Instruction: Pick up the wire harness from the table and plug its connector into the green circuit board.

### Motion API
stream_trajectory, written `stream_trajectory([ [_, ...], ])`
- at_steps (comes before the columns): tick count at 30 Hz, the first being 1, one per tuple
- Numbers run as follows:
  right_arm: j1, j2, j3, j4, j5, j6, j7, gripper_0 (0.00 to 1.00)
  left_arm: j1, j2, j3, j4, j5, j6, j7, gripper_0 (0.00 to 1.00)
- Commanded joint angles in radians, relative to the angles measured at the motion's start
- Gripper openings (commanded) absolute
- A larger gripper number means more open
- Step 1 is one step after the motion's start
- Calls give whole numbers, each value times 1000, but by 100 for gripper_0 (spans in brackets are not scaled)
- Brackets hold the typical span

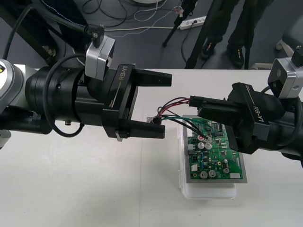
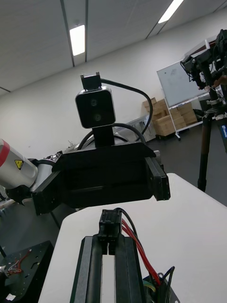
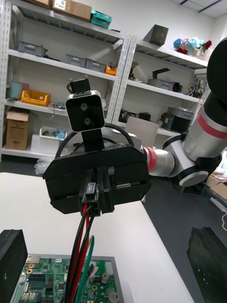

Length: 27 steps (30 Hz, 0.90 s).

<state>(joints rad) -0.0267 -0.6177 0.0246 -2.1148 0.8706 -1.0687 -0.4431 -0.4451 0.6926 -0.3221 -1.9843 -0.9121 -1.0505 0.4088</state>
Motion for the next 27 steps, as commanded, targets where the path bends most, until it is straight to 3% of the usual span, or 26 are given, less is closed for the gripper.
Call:
stream_trajectory([
  [1, -27, 12, 15, -7, -2, 9, 11, 0, -41, -21, -41, 18, 13, -34, -27, 100],
  [27, -27, 18, 14, -5, -10, 36, 24, 0, -84, -96, -60, 67, 12, -34, 31, 100],
])
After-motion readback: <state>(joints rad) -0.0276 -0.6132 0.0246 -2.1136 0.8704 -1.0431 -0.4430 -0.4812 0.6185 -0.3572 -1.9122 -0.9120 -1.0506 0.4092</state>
